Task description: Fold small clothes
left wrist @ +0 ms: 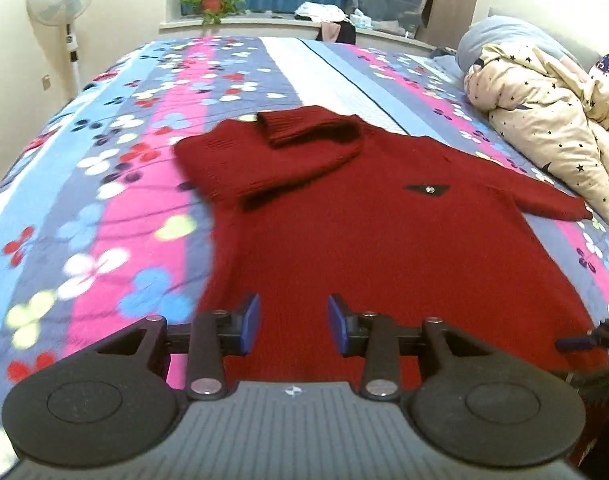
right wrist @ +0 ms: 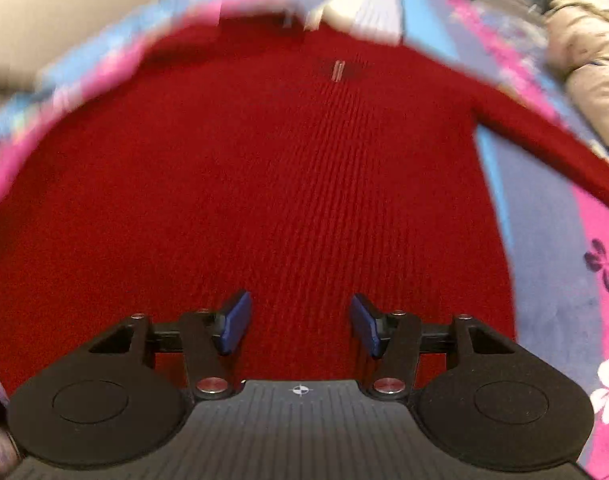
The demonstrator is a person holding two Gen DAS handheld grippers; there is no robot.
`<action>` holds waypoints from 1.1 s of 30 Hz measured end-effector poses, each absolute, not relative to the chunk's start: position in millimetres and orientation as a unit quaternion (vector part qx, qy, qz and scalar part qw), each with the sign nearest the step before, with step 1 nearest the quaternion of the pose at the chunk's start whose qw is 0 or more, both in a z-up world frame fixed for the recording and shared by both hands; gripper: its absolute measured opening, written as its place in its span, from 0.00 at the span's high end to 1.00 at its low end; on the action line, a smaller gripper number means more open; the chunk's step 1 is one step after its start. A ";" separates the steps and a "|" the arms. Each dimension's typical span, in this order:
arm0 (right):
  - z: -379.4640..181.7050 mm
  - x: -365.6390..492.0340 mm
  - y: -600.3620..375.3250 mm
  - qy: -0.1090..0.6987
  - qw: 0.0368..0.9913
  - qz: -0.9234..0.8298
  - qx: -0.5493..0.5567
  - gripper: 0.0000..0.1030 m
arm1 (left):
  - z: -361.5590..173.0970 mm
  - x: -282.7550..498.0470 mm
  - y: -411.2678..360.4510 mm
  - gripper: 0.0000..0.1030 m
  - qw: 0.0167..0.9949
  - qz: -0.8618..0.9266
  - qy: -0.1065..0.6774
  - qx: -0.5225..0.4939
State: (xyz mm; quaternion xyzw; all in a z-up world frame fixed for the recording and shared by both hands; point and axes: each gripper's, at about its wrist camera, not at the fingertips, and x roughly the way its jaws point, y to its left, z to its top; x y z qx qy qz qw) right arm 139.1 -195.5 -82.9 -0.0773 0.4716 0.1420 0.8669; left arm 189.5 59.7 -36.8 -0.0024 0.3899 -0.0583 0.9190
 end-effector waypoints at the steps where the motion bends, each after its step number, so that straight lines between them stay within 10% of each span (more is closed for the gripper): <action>1: -80.8 141.8 -193.3 0.470 0.867 0.142 -0.086 0.37 | -36.0 199.8 50.8 0.59 0.918 -0.060 0.391 -0.004; 7: -65.9 168.5 -220.4 0.455 0.886 0.080 -0.042 0.37 | -29.9 274.7 5.3 0.32 0.920 -0.063 0.385 -0.030; 33: -67.1 209.1 -224.4 0.473 0.871 0.129 -0.021 0.37 | -102.5 525.0 11.3 0.21 0.853 -0.002 0.383 -0.355</action>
